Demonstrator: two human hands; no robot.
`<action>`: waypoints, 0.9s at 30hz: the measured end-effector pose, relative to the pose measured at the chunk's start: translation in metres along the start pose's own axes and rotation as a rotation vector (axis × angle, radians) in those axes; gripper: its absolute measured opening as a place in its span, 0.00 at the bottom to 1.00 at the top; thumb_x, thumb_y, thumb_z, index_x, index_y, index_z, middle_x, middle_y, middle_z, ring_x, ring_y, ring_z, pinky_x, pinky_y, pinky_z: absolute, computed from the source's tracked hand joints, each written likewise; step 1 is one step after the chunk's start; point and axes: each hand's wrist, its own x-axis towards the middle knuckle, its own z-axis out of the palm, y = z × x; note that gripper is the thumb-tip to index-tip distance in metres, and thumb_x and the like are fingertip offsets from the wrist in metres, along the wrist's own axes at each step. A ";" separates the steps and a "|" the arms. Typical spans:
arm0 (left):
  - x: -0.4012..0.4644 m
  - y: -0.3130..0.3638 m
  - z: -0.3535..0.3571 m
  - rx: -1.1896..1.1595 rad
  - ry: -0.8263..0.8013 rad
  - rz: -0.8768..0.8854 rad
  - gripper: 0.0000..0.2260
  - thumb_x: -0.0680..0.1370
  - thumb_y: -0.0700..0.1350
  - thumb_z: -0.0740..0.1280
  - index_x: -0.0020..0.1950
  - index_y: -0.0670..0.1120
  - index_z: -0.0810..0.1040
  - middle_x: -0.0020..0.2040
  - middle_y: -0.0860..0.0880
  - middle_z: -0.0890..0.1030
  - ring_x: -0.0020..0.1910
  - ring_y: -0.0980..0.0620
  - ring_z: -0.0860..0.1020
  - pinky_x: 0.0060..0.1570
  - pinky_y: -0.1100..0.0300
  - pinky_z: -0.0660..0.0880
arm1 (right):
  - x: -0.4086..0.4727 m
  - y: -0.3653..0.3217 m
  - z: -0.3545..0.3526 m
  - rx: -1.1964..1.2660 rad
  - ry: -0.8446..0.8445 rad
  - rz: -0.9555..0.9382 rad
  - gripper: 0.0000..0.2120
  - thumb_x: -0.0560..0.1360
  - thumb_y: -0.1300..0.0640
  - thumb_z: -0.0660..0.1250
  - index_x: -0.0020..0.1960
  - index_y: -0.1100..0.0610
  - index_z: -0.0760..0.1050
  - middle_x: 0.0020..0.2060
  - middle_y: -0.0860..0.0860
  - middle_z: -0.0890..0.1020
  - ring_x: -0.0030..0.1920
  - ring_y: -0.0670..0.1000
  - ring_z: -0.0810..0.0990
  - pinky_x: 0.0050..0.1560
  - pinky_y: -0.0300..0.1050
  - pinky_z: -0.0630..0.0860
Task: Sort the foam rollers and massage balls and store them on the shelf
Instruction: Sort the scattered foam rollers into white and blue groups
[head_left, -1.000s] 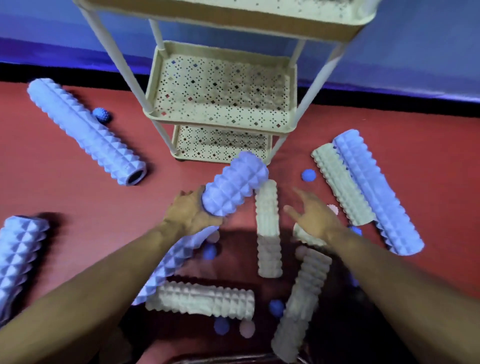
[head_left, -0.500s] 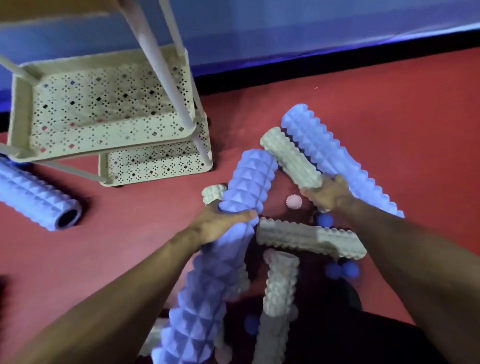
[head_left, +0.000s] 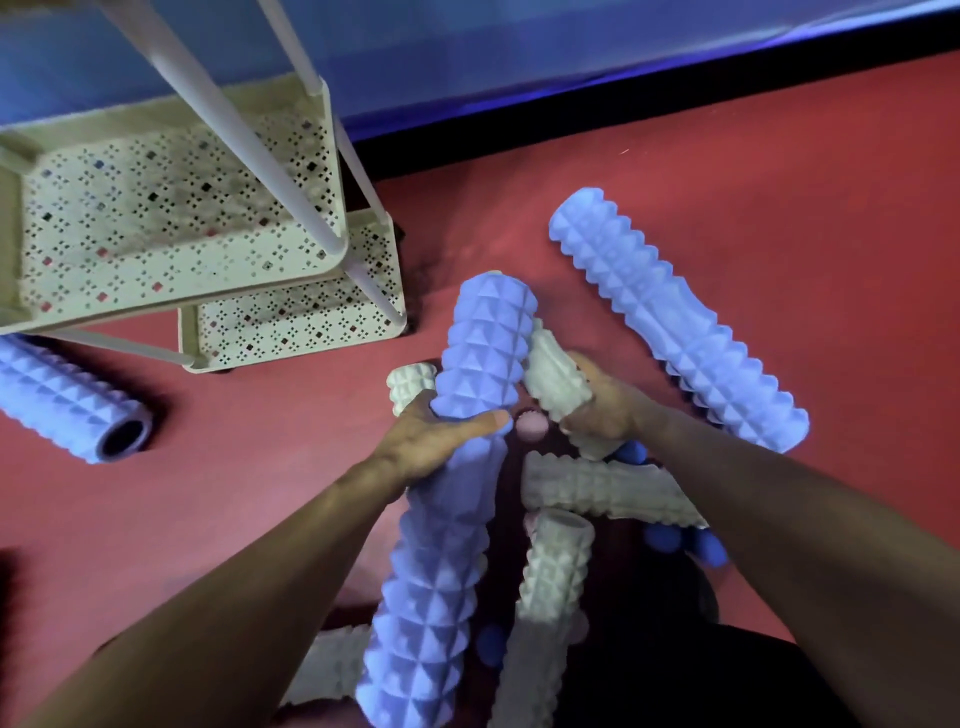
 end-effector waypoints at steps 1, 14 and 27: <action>-0.001 -0.001 0.001 -0.001 -0.011 -0.004 0.11 0.71 0.52 0.79 0.51 0.53 0.86 0.49 0.56 0.87 0.51 0.59 0.84 0.50 0.64 0.80 | 0.001 0.000 0.002 0.008 -0.032 -0.021 0.51 0.65 0.50 0.79 0.80 0.50 0.54 0.70 0.50 0.73 0.68 0.54 0.74 0.68 0.49 0.71; 0.023 0.037 0.032 -0.449 0.158 -0.135 0.26 0.69 0.63 0.77 0.57 0.46 0.84 0.51 0.49 0.87 0.52 0.49 0.85 0.60 0.45 0.79 | -0.036 -0.067 -0.007 0.694 0.011 0.111 0.30 0.70 0.30 0.65 0.59 0.51 0.79 0.51 0.47 0.82 0.50 0.47 0.78 0.54 0.43 0.73; 0.039 0.044 0.066 -0.233 0.117 -0.061 0.28 0.81 0.60 0.63 0.78 0.51 0.63 0.68 0.54 0.75 0.61 0.54 0.77 0.64 0.50 0.76 | -0.029 -0.039 -0.084 0.115 0.290 0.055 0.41 0.65 0.38 0.79 0.71 0.53 0.69 0.59 0.45 0.80 0.59 0.49 0.79 0.57 0.42 0.74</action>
